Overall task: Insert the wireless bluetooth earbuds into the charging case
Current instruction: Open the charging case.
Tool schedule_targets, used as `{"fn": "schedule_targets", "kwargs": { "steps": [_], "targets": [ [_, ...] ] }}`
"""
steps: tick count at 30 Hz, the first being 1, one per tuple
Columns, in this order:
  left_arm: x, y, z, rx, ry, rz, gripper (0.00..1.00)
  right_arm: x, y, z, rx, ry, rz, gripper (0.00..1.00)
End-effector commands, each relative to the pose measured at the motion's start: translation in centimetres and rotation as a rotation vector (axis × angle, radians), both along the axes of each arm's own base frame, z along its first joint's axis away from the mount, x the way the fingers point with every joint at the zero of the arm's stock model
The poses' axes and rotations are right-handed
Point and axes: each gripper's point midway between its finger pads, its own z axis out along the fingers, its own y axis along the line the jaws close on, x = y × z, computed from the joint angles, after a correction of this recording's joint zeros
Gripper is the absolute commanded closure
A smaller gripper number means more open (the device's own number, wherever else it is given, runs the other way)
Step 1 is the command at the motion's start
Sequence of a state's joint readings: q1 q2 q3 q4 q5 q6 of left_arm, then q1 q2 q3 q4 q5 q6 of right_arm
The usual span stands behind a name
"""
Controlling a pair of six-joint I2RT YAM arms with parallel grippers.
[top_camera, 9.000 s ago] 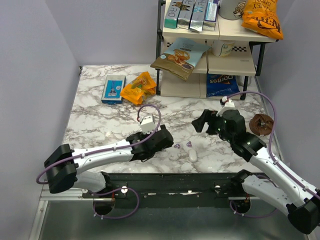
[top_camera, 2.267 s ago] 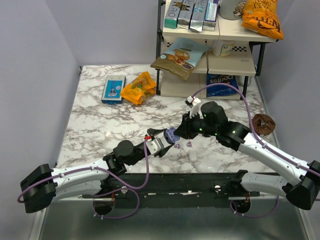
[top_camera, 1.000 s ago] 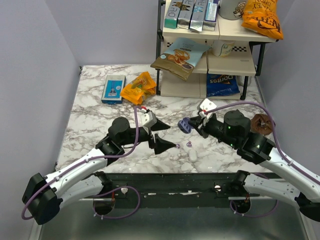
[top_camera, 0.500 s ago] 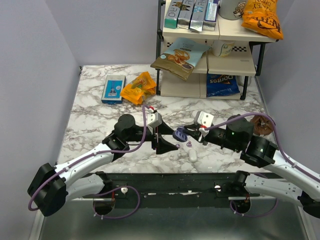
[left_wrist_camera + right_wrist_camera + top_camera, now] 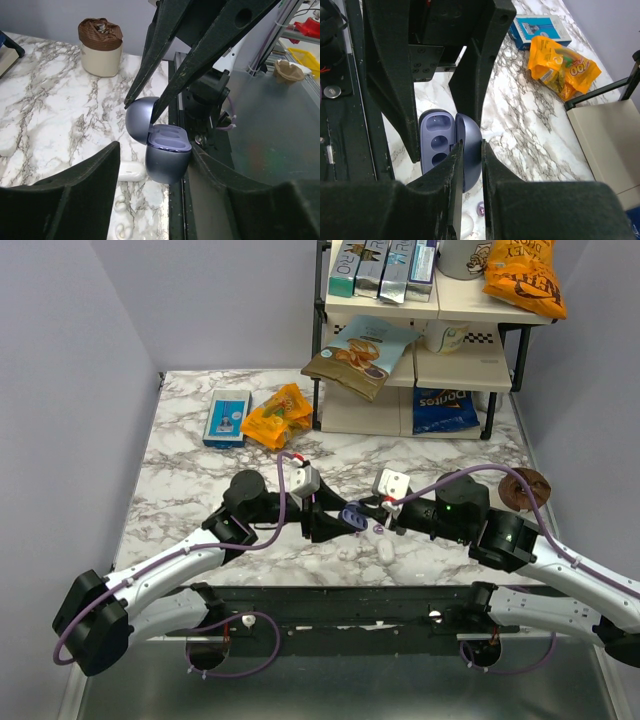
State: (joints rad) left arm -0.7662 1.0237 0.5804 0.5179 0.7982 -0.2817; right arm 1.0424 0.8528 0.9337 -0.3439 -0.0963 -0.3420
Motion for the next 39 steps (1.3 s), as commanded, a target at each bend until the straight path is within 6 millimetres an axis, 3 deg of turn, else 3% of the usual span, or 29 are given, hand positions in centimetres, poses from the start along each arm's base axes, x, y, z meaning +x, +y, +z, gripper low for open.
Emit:
{"fn": "schedule_targets", "kwargs": {
  "steps": [1,13,22,31,35,38,39],
  "targets": [
    [-0.6,0.0,0.1,-0.013,-0.025,-0.024,0.42,-0.3,0.4,0.0,0.009,-0.006,0.018,0.99],
    [-1.3,-0.6,-0.9,0.029,-0.033,-0.045,0.42,-1.0,0.9,-0.2,0.017,0.03,0.057,0.99],
    [-1.6,-0.6,-0.9,0.035,-0.042,-0.056,0.52,-1.2,1.3,-0.5,0.003,0.048,0.073,0.99],
    [-1.7,-0.8,-1.3,0.04,-0.028,-0.059,0.68,-1.2,1.1,-0.4,0.004,0.046,0.065,0.99],
    [-1.6,-0.8,-1.1,0.032,-0.028,-0.059,0.89,-1.1,1.0,-0.4,0.004,0.047,0.061,0.99],
    [-1.5,-0.9,-1.1,0.029,-0.026,-0.049,1.0,-1.1,1.0,-0.4,0.006,0.047,0.059,0.99],
    [-1.5,-0.8,-1.2,0.03,-0.024,-0.047,1.0,-1.1,0.9,-0.2,0.01,0.045,0.054,0.95]
  ]
}}
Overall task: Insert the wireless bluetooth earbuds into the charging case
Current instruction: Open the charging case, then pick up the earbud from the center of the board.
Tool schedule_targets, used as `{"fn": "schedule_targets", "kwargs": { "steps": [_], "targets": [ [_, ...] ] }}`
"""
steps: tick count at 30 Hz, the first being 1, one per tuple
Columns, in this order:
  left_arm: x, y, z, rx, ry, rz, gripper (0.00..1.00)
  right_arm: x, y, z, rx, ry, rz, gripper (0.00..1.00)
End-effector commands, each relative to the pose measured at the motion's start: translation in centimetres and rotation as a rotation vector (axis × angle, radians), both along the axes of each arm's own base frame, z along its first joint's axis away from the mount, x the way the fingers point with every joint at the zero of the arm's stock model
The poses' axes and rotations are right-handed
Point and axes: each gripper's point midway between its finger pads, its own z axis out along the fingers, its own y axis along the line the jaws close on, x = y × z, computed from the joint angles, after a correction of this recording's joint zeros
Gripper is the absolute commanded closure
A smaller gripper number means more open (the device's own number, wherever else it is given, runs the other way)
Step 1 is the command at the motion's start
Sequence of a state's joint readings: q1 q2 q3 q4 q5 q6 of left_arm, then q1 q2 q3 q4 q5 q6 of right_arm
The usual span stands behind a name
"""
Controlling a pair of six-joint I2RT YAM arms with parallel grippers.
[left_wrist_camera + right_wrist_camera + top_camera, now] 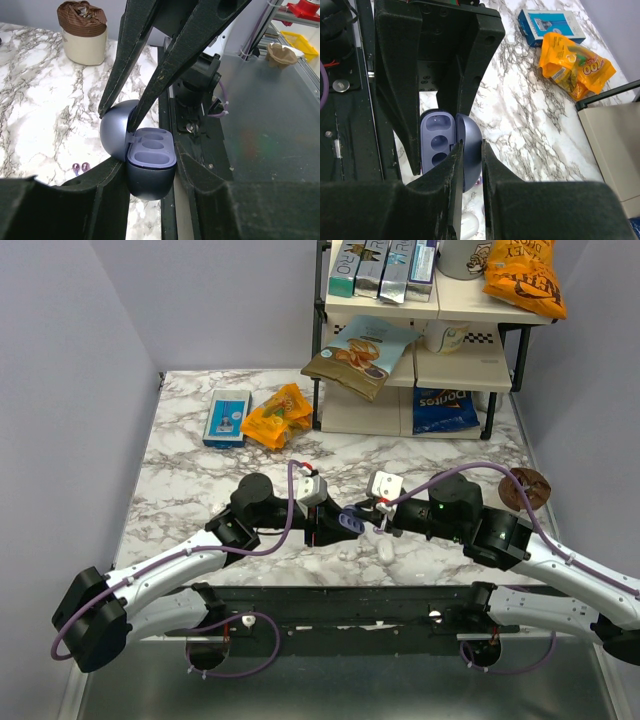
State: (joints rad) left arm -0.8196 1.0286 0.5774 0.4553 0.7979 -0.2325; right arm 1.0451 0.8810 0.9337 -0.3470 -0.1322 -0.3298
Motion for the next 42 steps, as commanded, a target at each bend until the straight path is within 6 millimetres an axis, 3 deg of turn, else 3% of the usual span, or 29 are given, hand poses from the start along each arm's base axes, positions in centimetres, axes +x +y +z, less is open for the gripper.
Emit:
{"fn": "schedule_targets", "kwargs": {
  "steps": [1,2,3,6,11,13,15,17,18,20,21,22,27,33,37,39,42],
  "targets": [
    [0.2,-0.2,0.4,-0.024,-0.023,0.011,1.0,-0.5,0.1,0.8,0.029,0.011,0.013,0.87],
    [0.3,-0.2,0.3,-0.022,-0.021,0.016,1.0,-0.4,0.1,0.8,0.032,0.014,0.004,0.77],
    [0.3,-0.2,0.4,-0.023,-0.017,0.019,1.0,-0.4,0.0,1.1,0.041,0.012,-0.002,0.56],
    [0.5,-0.2,0.5,-0.028,-0.018,0.034,1.0,-0.2,-0.4,2.2,0.085,0.008,-0.034,0.38],
    [0.9,0.1,0.5,-0.032,-0.013,0.075,1.0,0.5,-1.9,5.3,0.2,-0.006,-0.134,0.26],
    [1.3,0.3,0.5,-0.042,-0.01,0.112,1.0,1.2,-3.1,6.5,0.257,-0.022,-0.207,0.16],
    [1.9,0.6,0.1,-0.049,0.012,0.162,1.0,2.9,-4.7,5.9,0.29,-0.002,-0.356,0.12],
    [2.1,1.1,0.7,-0.085,0.003,0.203,1.0,4.9,-6.5,5.1,0.331,0.032,-0.534,0.13],
    [2.3,1.4,-0.1,-0.076,0.011,0.228,1.0,5.7,-7.2,4.2,0.333,0.055,-0.601,0.15],
    [2.7,2.2,0.3,-0.107,-0.004,0.29,1.0,7.4,-8.7,0.3,0.309,0.174,-0.774,0.22],
    [2.6,2.6,-0.5,-0.103,0.01,0.308,1.0,7.8,-9.1,-1.0,0.303,0.222,-0.823,0.33],
    [2.7,3.1,0.3,-0.145,0.005,0.337,1.0,7.9,-9.6,-3.9,0.256,0.279,-0.857,0.36],
    [2.7,4.2,-1.4,-0.139,0.02,0.433,1.0,8.1,-8.9,-11.4,0.182,0.504,-0.851,0.5],
    [2.2,4.8,-1.8,-0.185,0.032,0.505,1.0,6.9,-5.7,-13.9,0.085,0.593,-0.681,0.59],
    [1.4,4.9,-2.0,-0.198,0.043,0.493,1.0,6.3,-3.6,-15.2,0.027,0.653,-0.58,0.51],
    [1.2,4.9,-2.2,-0.194,0.047,0.487,1.0,6.0,-3.1,-16.9,-0.035,0.703,-0.565,0.47],
    [1.0,5.2,-2.4,-0.197,0.053,0.49,1.0,5.7,-2.4,-18.1,-0.061,0.752,-0.548,0.49]
  ]
}}
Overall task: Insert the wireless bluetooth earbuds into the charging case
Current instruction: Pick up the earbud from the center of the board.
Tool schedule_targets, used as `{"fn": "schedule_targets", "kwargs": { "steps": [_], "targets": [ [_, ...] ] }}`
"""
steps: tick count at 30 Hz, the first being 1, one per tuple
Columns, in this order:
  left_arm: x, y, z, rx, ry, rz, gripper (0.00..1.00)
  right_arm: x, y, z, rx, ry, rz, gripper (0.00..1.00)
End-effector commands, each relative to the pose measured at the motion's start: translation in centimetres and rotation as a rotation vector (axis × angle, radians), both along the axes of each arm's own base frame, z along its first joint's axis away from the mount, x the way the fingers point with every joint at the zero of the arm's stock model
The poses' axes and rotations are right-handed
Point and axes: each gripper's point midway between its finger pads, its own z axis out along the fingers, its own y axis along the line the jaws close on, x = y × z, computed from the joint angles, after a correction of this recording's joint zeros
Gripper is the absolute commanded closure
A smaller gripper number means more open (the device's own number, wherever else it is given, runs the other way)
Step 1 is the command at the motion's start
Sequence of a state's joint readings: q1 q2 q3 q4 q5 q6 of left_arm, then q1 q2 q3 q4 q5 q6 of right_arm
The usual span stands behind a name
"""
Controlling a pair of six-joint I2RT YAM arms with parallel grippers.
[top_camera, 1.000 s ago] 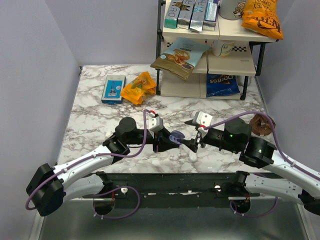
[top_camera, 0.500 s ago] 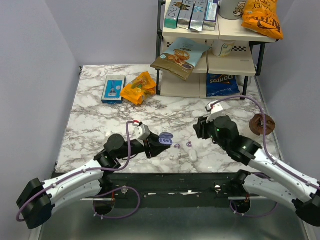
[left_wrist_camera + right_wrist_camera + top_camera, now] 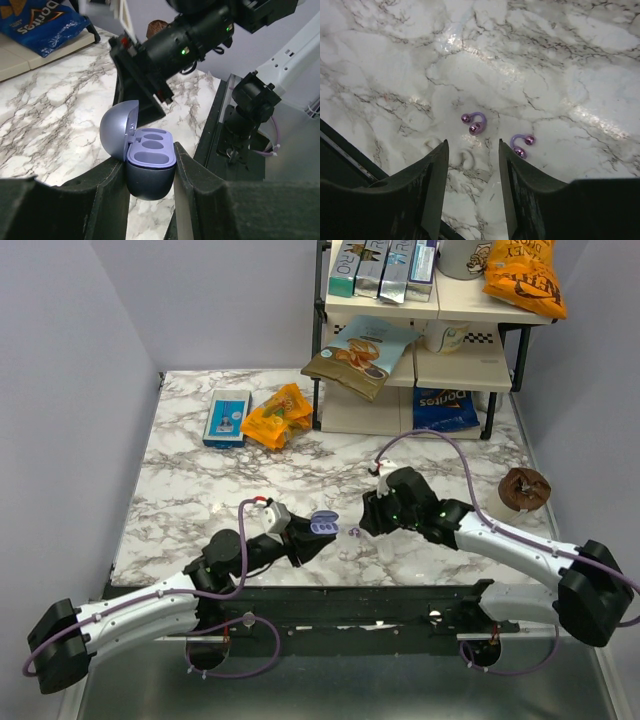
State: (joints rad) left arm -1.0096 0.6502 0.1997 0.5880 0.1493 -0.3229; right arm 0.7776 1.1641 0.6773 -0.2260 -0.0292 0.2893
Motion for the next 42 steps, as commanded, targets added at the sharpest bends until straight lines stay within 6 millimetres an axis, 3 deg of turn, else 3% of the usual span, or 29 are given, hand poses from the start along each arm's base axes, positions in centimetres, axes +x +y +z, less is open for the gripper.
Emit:
{"fn": "schedule_targets", "kwargs": {
  "steps": [1,13,24,39,42],
  "targets": [
    [0.3,0.8,0.9,-0.058,-0.005,0.045,1.0,-0.7,2.3,-0.3,0.057,0.066,0.085,0.5],
    [0.1,1.3,0.6,-0.062,0.002,0.053,1.0,0.8,3.3,-2.8,0.009,0.169,0.0,0.53],
    [0.0,1.1,0.3,-0.056,0.004,0.048,1.0,1.1,2.6,-5.7,-0.022,0.26,-0.049,0.56],
    [0.0,1.1,-0.1,-0.052,0.013,0.048,1.0,0.7,2.8,-7.2,-0.031,0.311,-0.042,0.63],
    [-0.1,1.0,-0.1,-0.05,0.014,0.042,1.0,0.8,2.8,-7.0,-0.028,0.306,-0.047,0.61]
  ]
}}
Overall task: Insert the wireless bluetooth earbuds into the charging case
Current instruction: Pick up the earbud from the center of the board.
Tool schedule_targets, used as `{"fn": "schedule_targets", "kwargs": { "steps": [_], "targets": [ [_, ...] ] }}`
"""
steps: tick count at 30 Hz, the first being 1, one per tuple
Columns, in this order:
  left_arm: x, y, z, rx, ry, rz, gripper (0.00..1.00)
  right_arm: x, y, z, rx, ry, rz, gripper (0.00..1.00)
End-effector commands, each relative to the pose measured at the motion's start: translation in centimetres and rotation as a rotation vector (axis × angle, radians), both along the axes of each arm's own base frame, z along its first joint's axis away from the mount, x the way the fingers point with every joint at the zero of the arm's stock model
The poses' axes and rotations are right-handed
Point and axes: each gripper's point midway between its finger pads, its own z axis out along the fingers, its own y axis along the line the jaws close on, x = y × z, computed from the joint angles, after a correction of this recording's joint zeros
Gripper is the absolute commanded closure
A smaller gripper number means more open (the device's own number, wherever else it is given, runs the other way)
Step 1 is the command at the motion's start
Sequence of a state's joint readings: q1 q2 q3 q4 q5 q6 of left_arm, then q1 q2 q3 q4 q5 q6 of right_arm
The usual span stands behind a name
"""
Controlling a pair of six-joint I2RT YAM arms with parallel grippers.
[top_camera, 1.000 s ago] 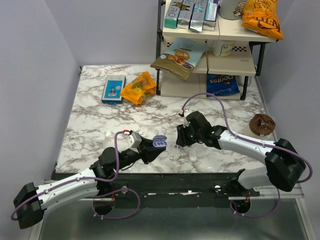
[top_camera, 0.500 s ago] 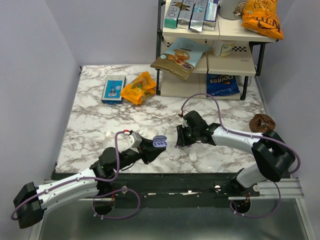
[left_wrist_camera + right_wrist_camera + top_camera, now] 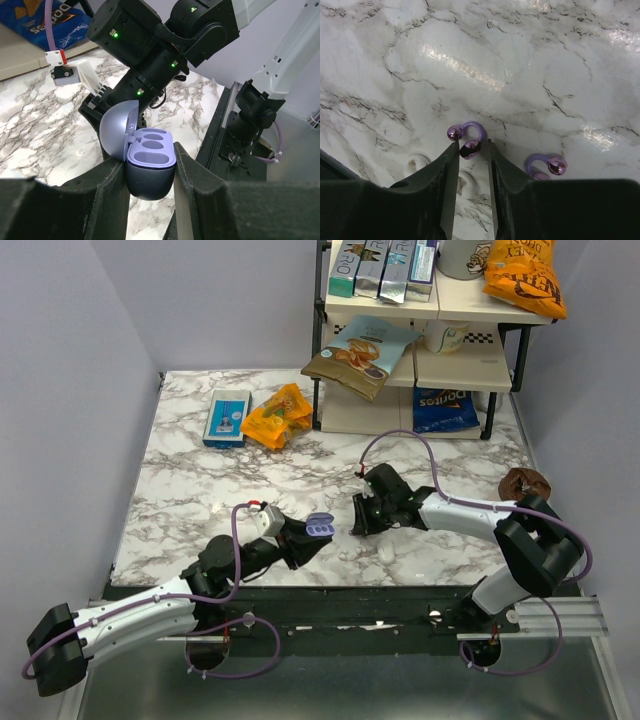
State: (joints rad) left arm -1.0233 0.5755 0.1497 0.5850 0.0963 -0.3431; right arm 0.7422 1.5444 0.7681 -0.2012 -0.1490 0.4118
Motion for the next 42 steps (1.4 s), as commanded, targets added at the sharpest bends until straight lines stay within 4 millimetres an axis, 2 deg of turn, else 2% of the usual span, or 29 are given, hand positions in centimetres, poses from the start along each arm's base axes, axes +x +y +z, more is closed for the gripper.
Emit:
{"fn": "schedule_targets", "kwargs": {
  "steps": [1,4,9,16,24,31,42],
  "targets": [
    [0.0,0.0,0.4,-0.021,0.0,0.004,1.0,0.8,0.9,0.8,0.038,-0.017,-0.009,0.54],
    [0.0,-0.1,0.3,-0.02,0.002,0.003,1.0,1.1,0.9,1.2,0.044,-0.025,-0.021,0.4],
    [-0.1,-0.1,0.3,-0.019,0.004,0.001,1.0,1.6,0.8,1.4,0.059,-0.01,-0.041,0.38],
    [-0.1,0.0,0.2,-0.017,0.003,0.004,1.0,1.8,1.0,0.8,0.062,0.02,-0.037,0.56],
    [0.0,-0.1,0.1,-0.013,0.002,0.005,1.0,1.1,0.8,0.1,0.057,0.051,-0.025,0.57],
    [-0.1,-0.2,0.0,-0.009,0.007,-0.002,1.0,0.7,0.7,-0.5,0.052,0.069,-0.023,0.68],
    [-0.2,-0.2,-0.2,-0.012,0.01,-0.005,1.0,0.1,0.1,-1.1,0.038,0.086,-0.028,0.75]
  ]
}}
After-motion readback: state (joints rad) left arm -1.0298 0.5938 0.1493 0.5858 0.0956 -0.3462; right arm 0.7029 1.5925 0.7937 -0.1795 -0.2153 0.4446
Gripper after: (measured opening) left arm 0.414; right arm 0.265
